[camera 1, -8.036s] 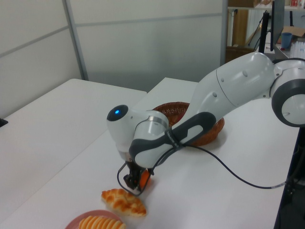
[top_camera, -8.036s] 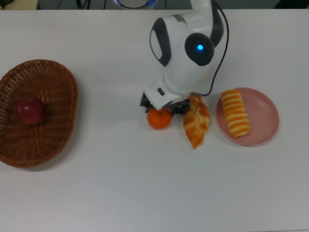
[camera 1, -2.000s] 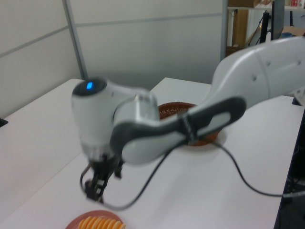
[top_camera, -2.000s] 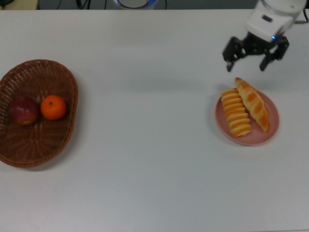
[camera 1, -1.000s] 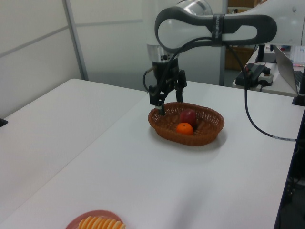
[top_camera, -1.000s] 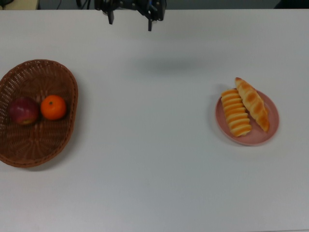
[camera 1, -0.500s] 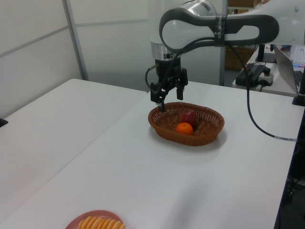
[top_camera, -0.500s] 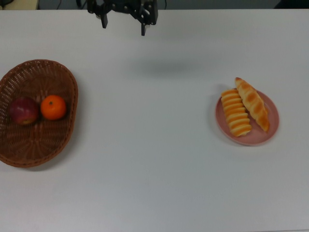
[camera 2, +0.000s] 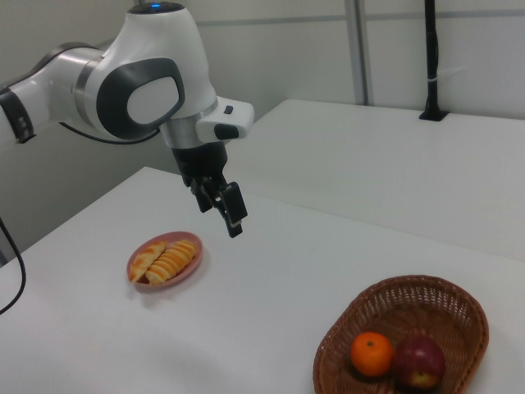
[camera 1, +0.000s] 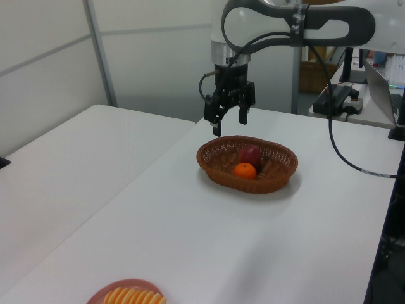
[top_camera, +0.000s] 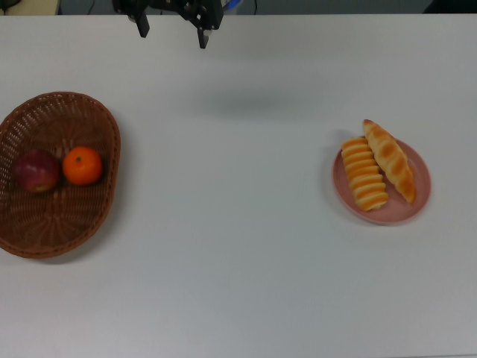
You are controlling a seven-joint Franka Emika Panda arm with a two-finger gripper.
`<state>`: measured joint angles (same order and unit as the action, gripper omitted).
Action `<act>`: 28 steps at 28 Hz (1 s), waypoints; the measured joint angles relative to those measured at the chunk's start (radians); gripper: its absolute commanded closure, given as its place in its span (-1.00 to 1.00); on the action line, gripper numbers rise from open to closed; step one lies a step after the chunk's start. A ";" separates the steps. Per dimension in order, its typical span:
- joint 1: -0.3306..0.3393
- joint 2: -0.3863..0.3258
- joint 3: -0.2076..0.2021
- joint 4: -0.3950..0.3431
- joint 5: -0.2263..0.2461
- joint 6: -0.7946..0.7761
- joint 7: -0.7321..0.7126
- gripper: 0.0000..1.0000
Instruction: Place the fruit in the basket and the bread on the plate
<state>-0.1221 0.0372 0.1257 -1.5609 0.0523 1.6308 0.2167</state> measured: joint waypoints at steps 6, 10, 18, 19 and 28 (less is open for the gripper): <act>0.000 0.000 0.000 0.004 0.000 0.000 0.000 -1.00; 0.000 0.000 0.000 0.004 0.000 0.000 0.000 -1.00; 0.000 -0.002 0.000 0.005 0.000 0.000 -0.068 -1.00; 0.000 -0.002 0.000 0.005 0.000 -0.001 -0.091 -1.00; 0.003 -0.003 0.003 0.003 -0.046 -0.002 -0.136 -1.00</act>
<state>-0.1189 0.0346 0.1287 -1.5575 0.0064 1.6288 0.0805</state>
